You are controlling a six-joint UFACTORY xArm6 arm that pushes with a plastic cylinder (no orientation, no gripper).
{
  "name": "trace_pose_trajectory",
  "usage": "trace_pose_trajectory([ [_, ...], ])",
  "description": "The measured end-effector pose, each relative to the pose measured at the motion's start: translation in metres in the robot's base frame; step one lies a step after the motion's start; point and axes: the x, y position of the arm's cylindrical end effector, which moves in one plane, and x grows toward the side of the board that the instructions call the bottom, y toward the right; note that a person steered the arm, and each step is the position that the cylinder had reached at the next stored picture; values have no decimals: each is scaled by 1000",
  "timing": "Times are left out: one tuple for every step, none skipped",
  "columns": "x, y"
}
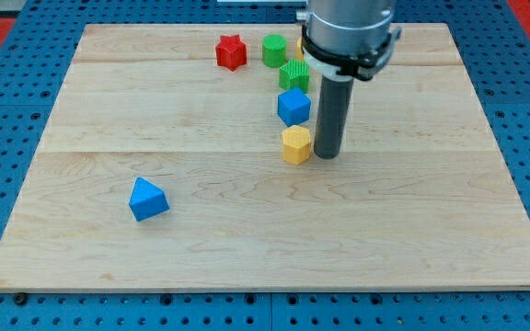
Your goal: Push the blue triangle close bottom to the yellow hexagon
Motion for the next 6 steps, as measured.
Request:
trace_pose_trajectory([
  [16, 17],
  [23, 32],
  [36, 33],
  [48, 27],
  [66, 9],
  [72, -26],
])
